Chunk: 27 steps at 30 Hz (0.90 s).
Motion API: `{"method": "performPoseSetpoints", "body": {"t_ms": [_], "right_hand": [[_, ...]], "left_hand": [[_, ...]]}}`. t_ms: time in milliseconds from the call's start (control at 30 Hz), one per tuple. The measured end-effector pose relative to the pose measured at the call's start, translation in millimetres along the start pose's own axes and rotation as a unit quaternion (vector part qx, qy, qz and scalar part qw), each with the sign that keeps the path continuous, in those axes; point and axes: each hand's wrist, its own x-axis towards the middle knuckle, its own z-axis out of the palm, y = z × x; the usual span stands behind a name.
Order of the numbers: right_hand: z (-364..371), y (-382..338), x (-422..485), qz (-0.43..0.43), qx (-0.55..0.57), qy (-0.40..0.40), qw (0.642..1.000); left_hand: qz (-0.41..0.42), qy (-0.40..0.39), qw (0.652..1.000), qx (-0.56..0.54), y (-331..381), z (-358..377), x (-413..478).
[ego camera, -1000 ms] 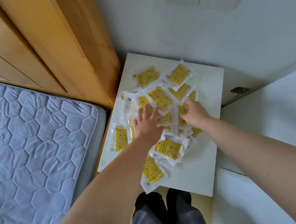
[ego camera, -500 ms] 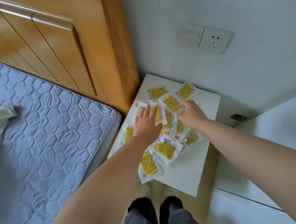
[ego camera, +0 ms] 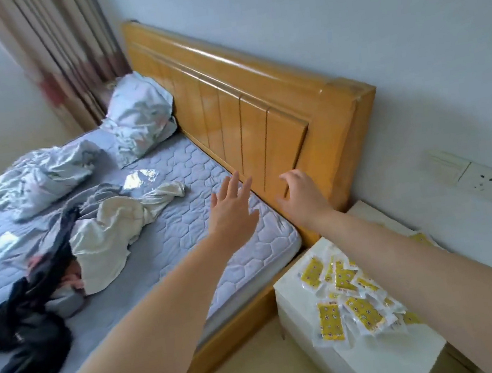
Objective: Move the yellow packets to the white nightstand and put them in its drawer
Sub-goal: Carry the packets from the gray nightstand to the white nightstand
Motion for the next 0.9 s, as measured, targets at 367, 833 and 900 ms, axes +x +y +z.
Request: {"method": "performPoseSetpoints", "body": {"t_ms": [367, 833, 900], "right_hand": [[122, -369, -21, -0.364, -0.162, 0.063, 0.915], [277, -688, -68, -0.548, -0.177, 0.052, 0.816], [301, -728, -64, -0.566, -0.160, 0.052, 0.807]], "left_hand": [[-0.189, 0.180, 0.961, 0.093, -276, -181, -210], [-0.400, 0.263, 0.846, 0.234, -529, -290, -395], [-0.414, 0.264, 0.834, 0.253, -567, -301, -410]]}}
